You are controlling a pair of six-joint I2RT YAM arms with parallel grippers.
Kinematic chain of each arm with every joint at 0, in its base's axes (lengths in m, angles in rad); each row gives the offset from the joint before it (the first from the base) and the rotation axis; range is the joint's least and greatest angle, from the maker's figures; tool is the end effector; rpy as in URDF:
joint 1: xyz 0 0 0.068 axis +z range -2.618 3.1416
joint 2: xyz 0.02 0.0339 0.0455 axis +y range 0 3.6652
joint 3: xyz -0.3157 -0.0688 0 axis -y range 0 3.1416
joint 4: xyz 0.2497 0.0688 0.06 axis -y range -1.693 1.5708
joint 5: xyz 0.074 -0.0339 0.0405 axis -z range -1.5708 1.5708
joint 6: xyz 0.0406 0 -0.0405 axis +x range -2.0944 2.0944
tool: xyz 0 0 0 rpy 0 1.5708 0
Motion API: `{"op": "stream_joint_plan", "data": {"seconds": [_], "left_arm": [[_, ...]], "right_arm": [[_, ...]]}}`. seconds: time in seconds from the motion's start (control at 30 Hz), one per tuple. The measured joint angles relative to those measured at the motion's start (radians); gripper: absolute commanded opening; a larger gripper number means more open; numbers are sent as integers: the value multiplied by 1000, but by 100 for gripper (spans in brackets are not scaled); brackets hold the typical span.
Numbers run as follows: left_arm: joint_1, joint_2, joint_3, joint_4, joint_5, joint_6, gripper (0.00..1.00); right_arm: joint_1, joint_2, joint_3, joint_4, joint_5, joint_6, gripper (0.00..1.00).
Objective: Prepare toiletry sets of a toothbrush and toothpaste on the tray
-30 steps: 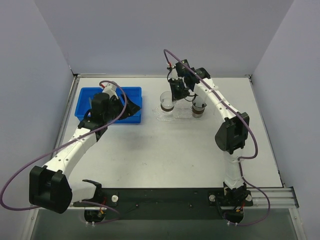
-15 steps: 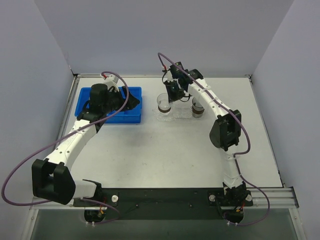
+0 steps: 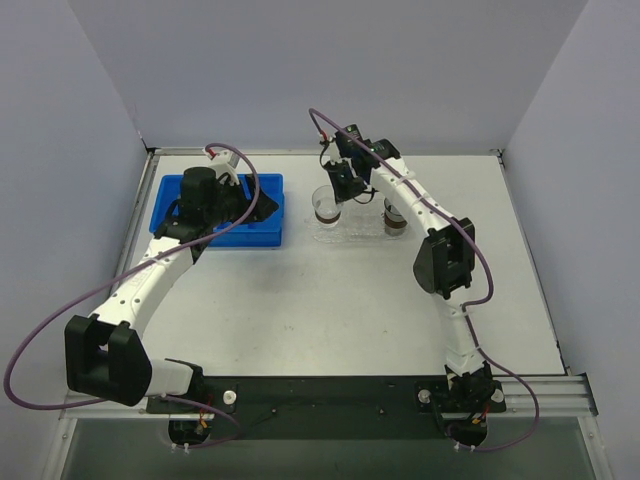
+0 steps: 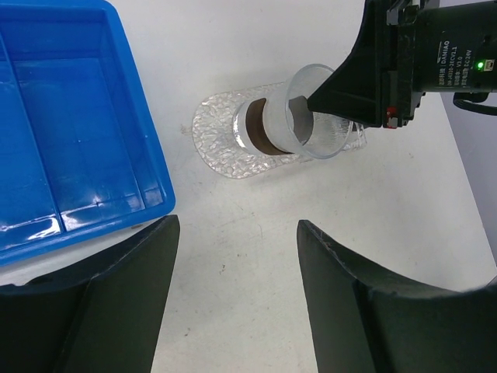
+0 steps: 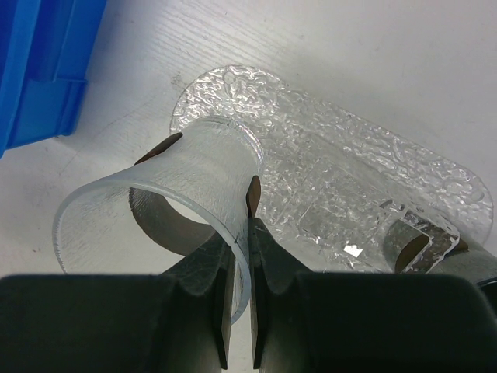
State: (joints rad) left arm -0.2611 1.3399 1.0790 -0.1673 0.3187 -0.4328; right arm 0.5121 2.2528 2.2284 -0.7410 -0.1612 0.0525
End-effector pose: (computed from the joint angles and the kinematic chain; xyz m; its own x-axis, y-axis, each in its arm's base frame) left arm 0.2932 -0.0915 0.3676 -0.5825 -0.2566 -0.7713 0.3043 0.8110 -0.4997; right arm 0.4783 0.2763 0.3334 -0.6338 -0.2968 -0.7143 -0.5521 0.8204 0.1489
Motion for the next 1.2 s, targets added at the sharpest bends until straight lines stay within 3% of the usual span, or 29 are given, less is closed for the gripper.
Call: {"op": "stream_joint_plan", "data": {"seconds": [1.2], "left_arm": [[16, 1, 1, -9, 0, 1, 72]], "right_arm": [[6, 85, 2, 27, 16, -1, 0]]}}
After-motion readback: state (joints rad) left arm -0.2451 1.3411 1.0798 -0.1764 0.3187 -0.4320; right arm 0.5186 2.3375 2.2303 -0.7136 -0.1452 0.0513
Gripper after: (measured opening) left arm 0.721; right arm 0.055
